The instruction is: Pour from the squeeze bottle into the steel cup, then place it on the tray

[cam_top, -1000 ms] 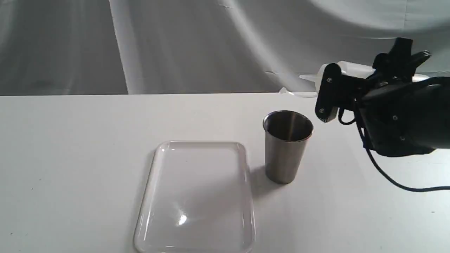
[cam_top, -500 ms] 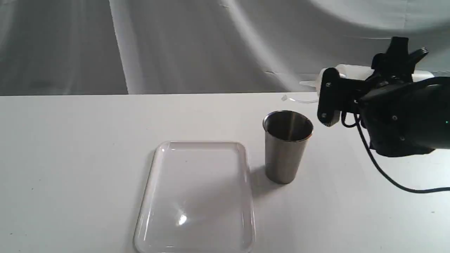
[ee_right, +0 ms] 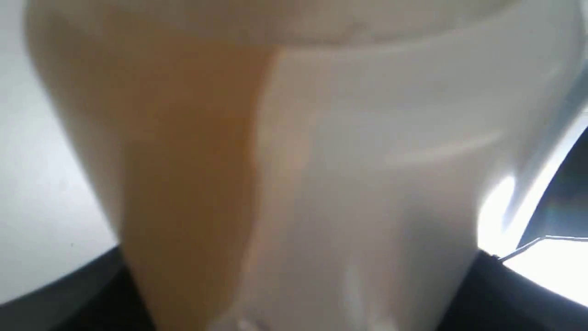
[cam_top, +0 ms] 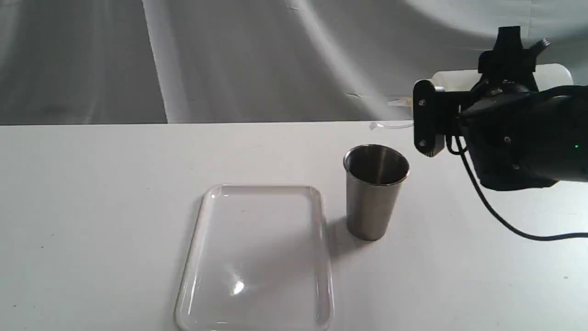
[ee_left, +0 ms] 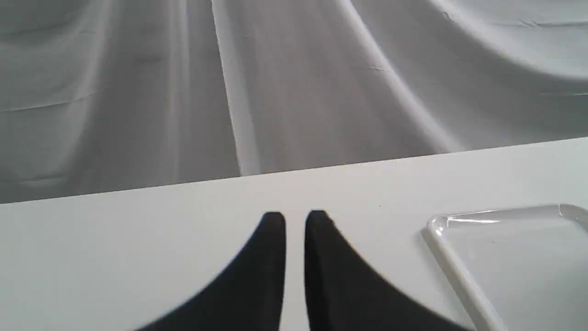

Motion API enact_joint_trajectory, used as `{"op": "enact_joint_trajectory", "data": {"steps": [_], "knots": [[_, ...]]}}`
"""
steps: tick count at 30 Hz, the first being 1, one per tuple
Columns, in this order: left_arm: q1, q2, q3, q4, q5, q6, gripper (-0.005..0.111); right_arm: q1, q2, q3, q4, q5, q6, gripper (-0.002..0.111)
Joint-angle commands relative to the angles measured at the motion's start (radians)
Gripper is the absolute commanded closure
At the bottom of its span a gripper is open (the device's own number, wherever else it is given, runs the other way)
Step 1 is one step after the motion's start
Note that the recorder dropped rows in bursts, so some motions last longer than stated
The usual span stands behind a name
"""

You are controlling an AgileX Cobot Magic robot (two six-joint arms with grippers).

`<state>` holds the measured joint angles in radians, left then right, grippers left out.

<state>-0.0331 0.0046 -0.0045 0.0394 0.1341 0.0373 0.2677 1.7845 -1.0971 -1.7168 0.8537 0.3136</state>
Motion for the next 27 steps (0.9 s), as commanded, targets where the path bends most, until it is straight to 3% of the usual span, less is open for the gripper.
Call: {"op": "enact_joint_trajectory", "data": {"steps": [1,27], "knots": [[-0.005,-0.005,0.004,0.001,-0.002,-0.003,0.098,0.002,-0.011,-0.011,-0.028,0.029,-0.04,0.057],[-0.005,-0.005,0.004,0.001,-0.002,-0.005,0.098,0.002,-0.011,-0.011,-0.028,0.041,-0.157,0.057]]}}
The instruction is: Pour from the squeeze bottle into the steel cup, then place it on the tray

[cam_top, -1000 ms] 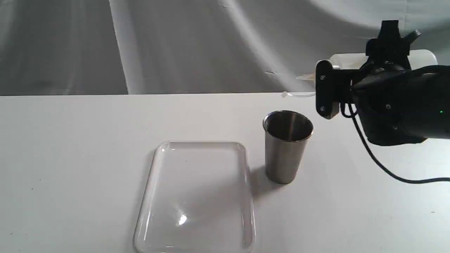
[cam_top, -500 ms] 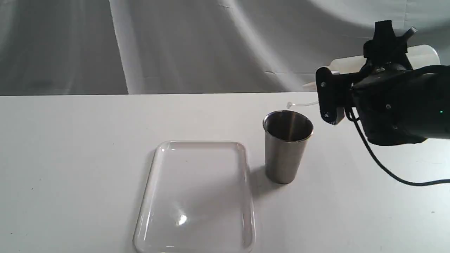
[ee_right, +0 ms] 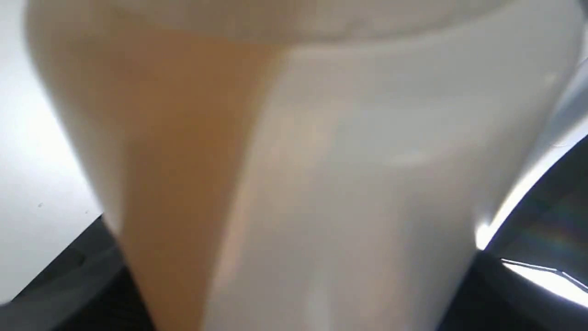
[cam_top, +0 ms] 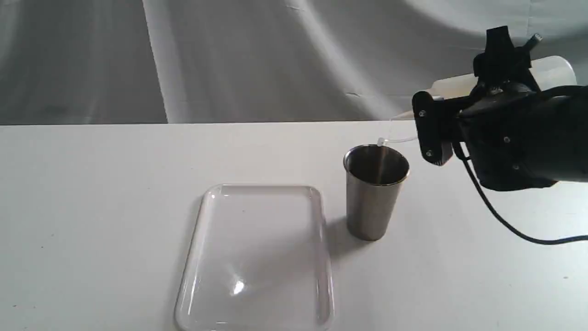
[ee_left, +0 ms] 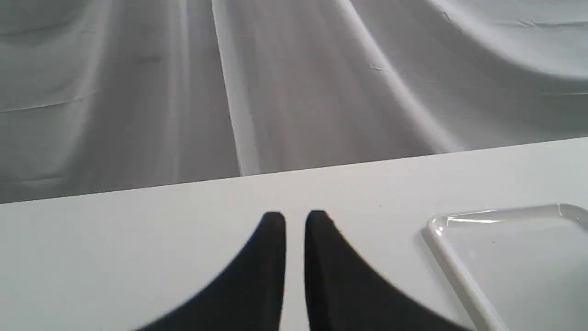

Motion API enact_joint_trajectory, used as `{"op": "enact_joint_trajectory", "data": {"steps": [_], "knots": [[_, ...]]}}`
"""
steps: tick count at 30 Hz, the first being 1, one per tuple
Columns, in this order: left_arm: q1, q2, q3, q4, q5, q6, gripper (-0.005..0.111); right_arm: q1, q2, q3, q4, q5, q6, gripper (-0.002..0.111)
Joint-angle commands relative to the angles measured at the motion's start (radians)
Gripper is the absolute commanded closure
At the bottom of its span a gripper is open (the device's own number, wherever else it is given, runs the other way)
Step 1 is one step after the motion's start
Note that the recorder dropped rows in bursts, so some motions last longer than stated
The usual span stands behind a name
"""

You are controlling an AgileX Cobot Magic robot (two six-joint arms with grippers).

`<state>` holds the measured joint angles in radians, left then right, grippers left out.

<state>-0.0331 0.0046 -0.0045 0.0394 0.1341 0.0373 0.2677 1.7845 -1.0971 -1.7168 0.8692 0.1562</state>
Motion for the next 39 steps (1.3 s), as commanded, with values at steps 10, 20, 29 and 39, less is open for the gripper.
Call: {"op": "enact_joint_trajectory", "data": {"steps": [10,20,29,39], "knots": [[-0.005,-0.005,0.004,0.001,-0.002,-0.002,0.098,0.013,-0.013,-0.011,-0.028,0.03,-0.002,0.057],[-0.005,-0.005,0.004,0.001,-0.002,-0.002,0.098,0.013,-0.033,-0.011,-0.028,0.035,-0.037,0.057],[-0.005,-0.005,0.004,0.001,-0.002,-0.005,0.098,0.021,-0.046,-0.011,-0.028,0.037,-0.078,0.057],[-0.005,-0.005,0.004,0.001,-0.002,-0.002,0.098,0.028,-0.046,-0.011,-0.028,0.037,-0.127,0.057]]}}
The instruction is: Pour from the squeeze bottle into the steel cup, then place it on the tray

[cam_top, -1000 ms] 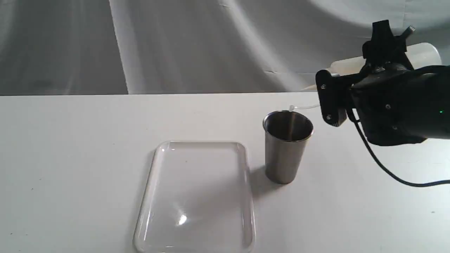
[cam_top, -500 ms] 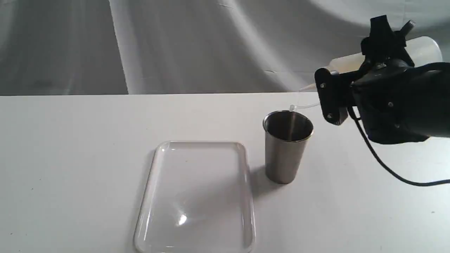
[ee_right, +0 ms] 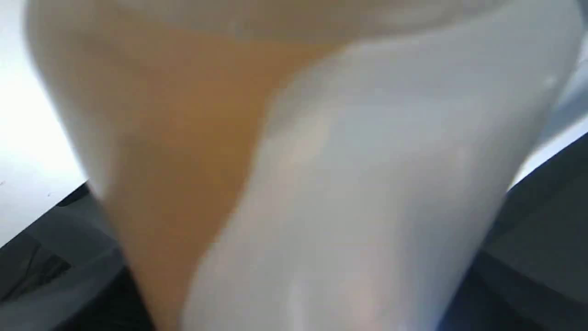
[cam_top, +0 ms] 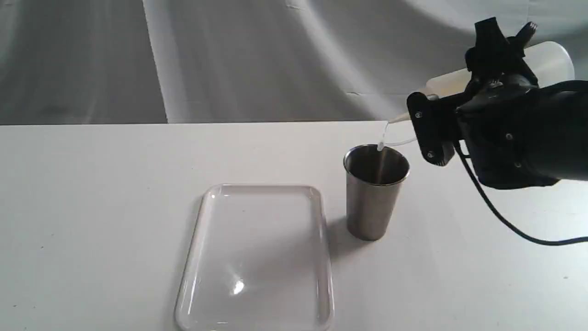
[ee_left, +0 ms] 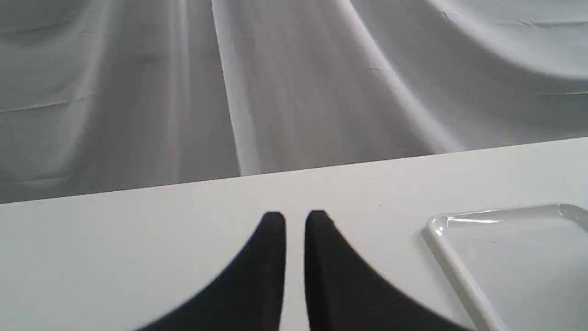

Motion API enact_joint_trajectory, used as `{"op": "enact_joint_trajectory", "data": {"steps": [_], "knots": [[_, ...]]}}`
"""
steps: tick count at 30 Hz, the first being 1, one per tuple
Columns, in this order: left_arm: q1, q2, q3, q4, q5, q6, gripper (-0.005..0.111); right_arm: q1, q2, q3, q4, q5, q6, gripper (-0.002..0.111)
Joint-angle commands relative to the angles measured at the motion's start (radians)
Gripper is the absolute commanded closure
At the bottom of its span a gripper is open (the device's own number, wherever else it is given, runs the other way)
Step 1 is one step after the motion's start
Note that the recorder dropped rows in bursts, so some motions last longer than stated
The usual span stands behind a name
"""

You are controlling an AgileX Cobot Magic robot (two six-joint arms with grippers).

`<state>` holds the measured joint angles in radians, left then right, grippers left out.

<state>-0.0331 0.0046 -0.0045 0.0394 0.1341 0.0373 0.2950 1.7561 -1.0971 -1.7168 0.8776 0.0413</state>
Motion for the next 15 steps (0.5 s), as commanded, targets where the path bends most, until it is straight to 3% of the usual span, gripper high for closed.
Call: {"op": "enact_joint_trajectory", "data": {"steps": [1,15], "knots": [[-0.005,-0.005,0.004,0.001,-0.002,-0.002,0.098,0.001,-0.018,-0.011,-0.028,0.028,-0.015,0.057],[-0.005,-0.005,0.004,0.001,-0.002,-0.004,0.098,0.008,-0.018,-0.011,-0.028,0.03,-0.041,0.057]]}}
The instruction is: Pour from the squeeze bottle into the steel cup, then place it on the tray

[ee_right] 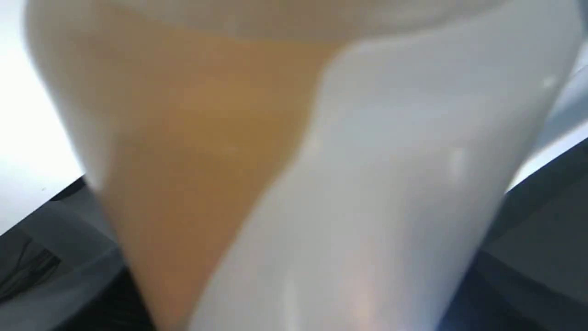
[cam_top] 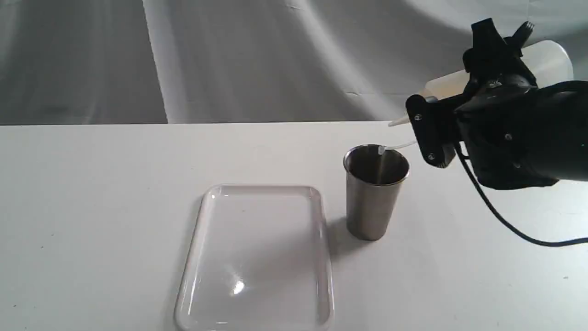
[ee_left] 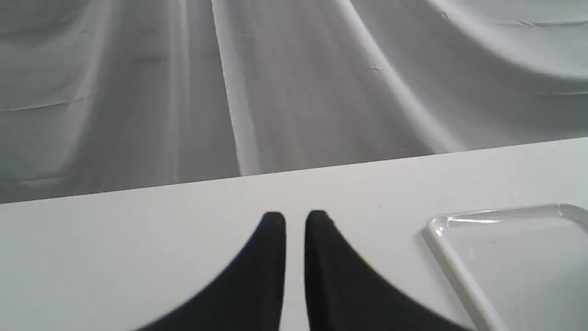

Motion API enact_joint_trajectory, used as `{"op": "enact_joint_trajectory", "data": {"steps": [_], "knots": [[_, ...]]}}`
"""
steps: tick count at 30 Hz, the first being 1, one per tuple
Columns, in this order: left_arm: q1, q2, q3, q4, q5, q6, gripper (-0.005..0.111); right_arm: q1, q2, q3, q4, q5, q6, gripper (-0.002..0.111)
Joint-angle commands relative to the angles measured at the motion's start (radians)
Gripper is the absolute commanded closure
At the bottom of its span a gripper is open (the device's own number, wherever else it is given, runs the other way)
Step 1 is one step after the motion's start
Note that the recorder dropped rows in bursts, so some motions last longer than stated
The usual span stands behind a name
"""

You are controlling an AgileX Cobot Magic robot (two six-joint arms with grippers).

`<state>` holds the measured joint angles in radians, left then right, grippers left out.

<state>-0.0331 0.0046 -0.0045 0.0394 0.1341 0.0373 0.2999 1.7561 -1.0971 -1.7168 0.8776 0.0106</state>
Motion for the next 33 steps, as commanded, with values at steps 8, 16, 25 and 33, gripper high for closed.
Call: {"op": "enact_joint_trajectory", "data": {"steps": [8,16,25,33], "knots": [[-0.005,-0.005,0.004,0.001,-0.002,-0.003,0.098,0.005,-0.018,-0.011,-0.028,0.032,0.063,0.057],[-0.005,-0.005,0.004,0.001,-0.002,-0.003,0.098,0.005,-0.018,-0.011,-0.021,0.025,0.362,0.057],[-0.005,-0.005,0.004,0.001,-0.002,-0.003,0.098,-0.001,-0.063,-0.005,0.109,-0.045,0.684,0.057],[-0.005,-0.005,0.004,0.001,-0.002,-0.003,0.098,-0.001,-0.181,-0.005,0.262,-0.171,0.967,0.057]]}}
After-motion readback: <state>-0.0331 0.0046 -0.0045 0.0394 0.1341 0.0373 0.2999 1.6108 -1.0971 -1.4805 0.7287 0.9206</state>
